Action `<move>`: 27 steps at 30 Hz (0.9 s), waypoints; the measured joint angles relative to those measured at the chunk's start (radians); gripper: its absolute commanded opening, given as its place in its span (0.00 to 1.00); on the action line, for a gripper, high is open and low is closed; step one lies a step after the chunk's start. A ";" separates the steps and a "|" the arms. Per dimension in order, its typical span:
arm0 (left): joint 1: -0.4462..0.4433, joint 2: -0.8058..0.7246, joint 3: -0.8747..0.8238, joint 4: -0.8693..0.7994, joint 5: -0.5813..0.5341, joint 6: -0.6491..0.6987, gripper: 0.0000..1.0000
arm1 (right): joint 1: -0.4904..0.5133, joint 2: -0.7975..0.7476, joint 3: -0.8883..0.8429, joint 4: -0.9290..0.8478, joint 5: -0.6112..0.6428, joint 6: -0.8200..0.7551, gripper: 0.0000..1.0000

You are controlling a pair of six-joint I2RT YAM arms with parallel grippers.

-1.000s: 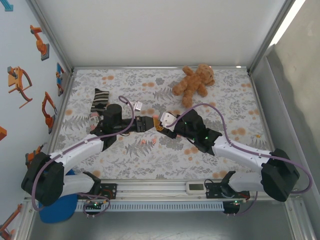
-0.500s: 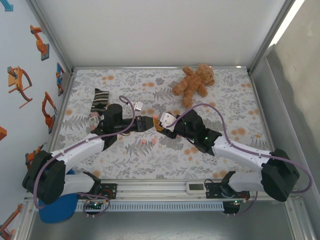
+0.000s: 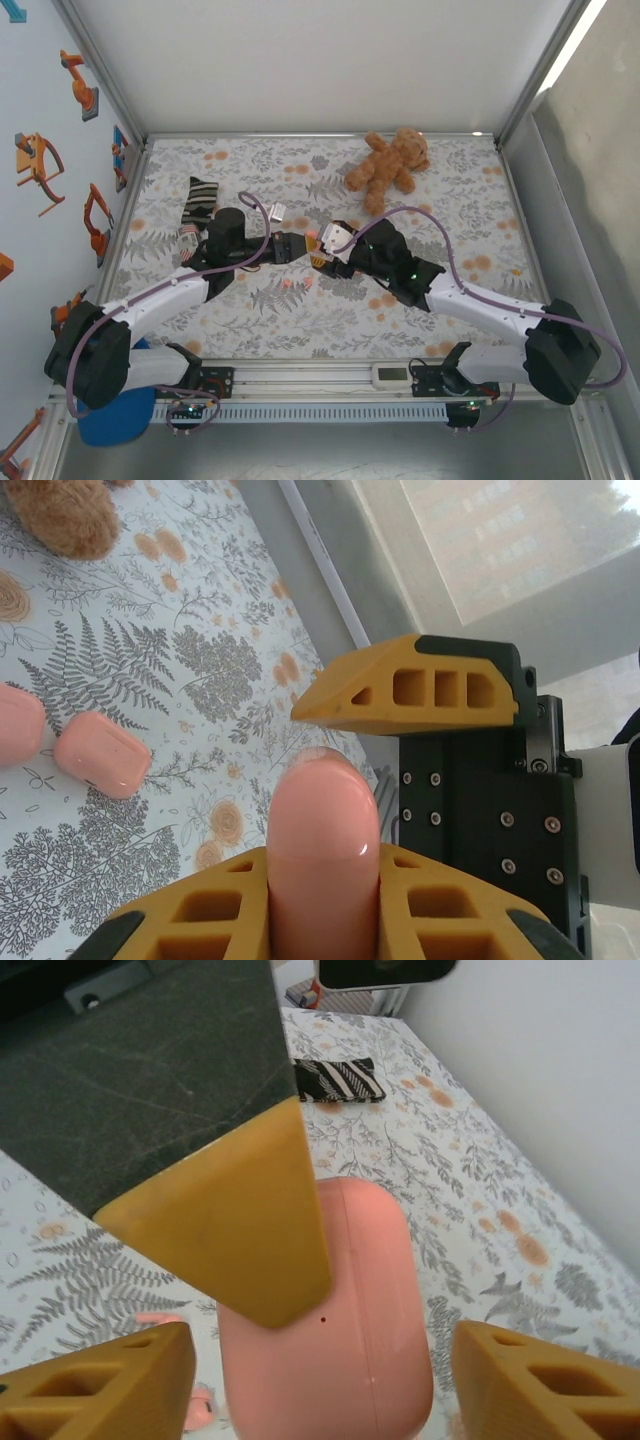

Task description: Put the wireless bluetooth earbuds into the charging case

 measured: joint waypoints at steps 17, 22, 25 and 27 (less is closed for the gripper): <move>0.000 -0.157 -0.059 0.015 -0.135 0.100 0.00 | -0.008 -0.221 -0.039 0.000 -0.026 0.113 0.99; 0.000 -0.247 -0.150 0.092 -0.199 0.162 0.00 | -0.053 -0.273 -0.108 0.079 -0.061 0.198 0.99; 0.000 -0.298 -0.193 0.144 -0.228 0.203 0.00 | -0.093 -0.289 -0.121 0.115 -0.100 0.262 0.99; 0.000 -0.335 -0.218 0.182 -0.242 0.232 0.00 | -0.113 -0.293 -0.121 0.142 -0.126 0.305 0.99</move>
